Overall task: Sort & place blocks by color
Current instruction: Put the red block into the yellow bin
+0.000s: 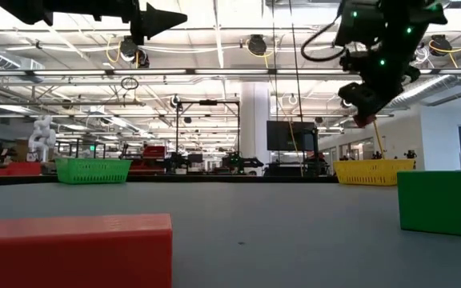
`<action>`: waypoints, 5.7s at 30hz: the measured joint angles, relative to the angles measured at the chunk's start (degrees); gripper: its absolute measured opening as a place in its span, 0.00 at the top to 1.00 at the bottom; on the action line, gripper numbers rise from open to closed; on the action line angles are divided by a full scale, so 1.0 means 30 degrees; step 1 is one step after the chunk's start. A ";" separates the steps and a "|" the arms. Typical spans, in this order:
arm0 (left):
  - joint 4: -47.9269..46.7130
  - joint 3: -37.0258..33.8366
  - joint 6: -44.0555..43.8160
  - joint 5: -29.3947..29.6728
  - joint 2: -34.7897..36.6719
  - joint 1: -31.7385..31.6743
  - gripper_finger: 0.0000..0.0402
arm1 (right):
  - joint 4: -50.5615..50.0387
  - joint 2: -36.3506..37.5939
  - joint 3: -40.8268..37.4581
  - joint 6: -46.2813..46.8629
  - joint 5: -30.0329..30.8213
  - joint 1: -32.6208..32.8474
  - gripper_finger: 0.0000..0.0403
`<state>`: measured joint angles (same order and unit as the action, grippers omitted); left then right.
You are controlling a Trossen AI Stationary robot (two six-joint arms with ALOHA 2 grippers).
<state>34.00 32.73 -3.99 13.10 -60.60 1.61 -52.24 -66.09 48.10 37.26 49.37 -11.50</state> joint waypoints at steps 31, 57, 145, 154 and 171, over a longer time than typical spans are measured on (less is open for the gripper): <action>-0.0313 0.0000 0.0080 -0.0029 -0.0007 0.0007 0.14 | 0.8727 0.1902 -0.3090 -0.6206 -0.7276 -0.3744 0.21; -0.3082 0.0015 -0.1927 -0.1653 -0.0007 0.0749 0.14 | 2.7000 -0.8196 -0.1800 -0.7684 -1.5411 1.1690 0.23; -0.6391 0.0015 -0.4697 0.7645 -0.0058 1.1264 0.14 | 2.5820 -1.9987 0.8429 -1.0871 -1.1387 1.4713 0.72; -0.5480 0.0015 -0.3383 0.8674 -0.0051 1.0663 0.14 | 2.0443 -1.7078 0.8414 -1.1494 -0.8386 1.3690 0.72; -0.5231 0.0015 -0.3577 0.8663 -0.0051 1.1016 0.14 | 0.3554 -0.3507 0.2111 -0.2966 -0.0333 0.4621 0.72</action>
<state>18.31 32.77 -14.72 39.09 -60.75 34.65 -41.57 -76.61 54.43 28.36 48.37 2.37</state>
